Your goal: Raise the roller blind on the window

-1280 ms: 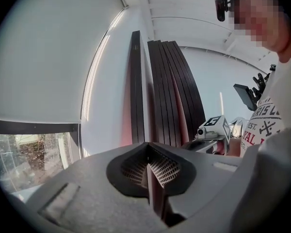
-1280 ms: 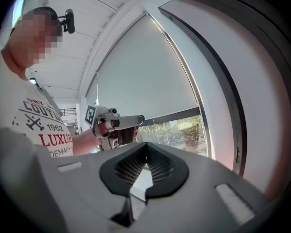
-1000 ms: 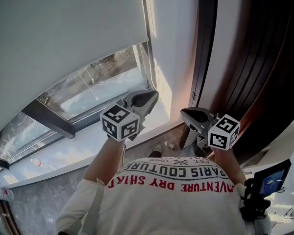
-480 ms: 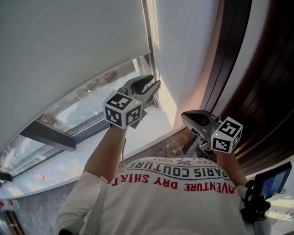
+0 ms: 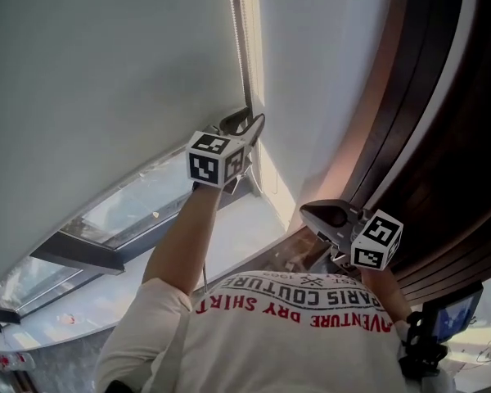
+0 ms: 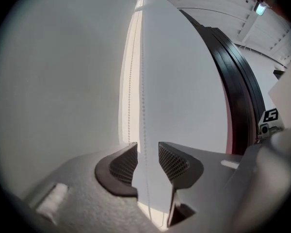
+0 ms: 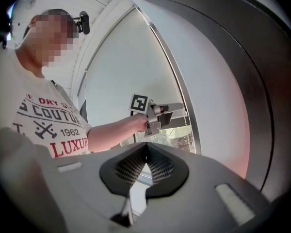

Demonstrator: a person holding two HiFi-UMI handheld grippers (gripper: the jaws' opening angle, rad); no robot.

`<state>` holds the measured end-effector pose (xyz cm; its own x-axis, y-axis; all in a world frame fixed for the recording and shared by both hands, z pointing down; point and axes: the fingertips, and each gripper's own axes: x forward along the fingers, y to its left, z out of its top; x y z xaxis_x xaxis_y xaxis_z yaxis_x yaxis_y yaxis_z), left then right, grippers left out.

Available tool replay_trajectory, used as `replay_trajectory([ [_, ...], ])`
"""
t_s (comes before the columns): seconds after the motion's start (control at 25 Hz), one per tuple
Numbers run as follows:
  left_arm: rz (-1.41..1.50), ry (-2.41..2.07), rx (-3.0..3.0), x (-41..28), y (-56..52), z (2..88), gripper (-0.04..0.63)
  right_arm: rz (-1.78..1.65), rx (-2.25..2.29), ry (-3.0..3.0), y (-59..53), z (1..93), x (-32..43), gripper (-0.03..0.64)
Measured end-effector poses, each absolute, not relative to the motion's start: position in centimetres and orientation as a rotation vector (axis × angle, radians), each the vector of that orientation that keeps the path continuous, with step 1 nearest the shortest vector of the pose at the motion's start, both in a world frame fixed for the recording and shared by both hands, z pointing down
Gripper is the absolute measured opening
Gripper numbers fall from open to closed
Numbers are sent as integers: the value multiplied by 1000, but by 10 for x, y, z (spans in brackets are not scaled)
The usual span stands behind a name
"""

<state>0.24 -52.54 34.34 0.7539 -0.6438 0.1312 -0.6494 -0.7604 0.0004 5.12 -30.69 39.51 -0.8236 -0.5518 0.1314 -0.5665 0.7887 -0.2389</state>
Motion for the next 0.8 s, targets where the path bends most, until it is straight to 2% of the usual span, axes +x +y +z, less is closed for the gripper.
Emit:
replay_trajectory([
  [0.2,161,-1045,2908,12,-536,337,135,416,916,-2920,-309,396,51,3],
  [0.24,159,-1046,2908,11,-536,338,120,418,918,-2920,-310,396,51,3],
  [0.28,156,-1051,2904,10,-536,339,53,420,920,-2919,-310,397,52,3],
  [0.32,150,-1055,2899,9,-535,339,24,423,921,-2918,-310,398,52,3],
  [0.8,204,-927,2898,-1,-490,349,17,451,895,-2938,-306,400,48,3],
])
